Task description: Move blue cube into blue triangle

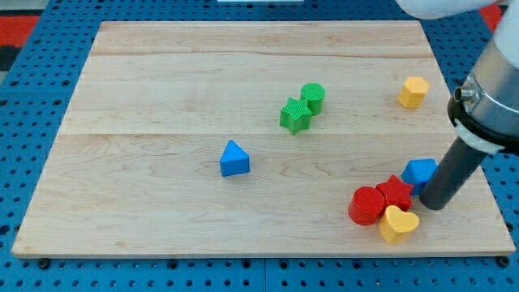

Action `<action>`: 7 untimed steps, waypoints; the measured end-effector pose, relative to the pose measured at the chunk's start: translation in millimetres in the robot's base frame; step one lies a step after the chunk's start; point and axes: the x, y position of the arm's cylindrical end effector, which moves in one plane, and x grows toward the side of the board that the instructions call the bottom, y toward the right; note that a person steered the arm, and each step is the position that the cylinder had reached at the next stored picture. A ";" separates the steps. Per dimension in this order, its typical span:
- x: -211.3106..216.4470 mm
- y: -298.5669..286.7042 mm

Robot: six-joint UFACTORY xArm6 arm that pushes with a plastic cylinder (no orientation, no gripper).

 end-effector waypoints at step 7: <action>-53.6 -17.7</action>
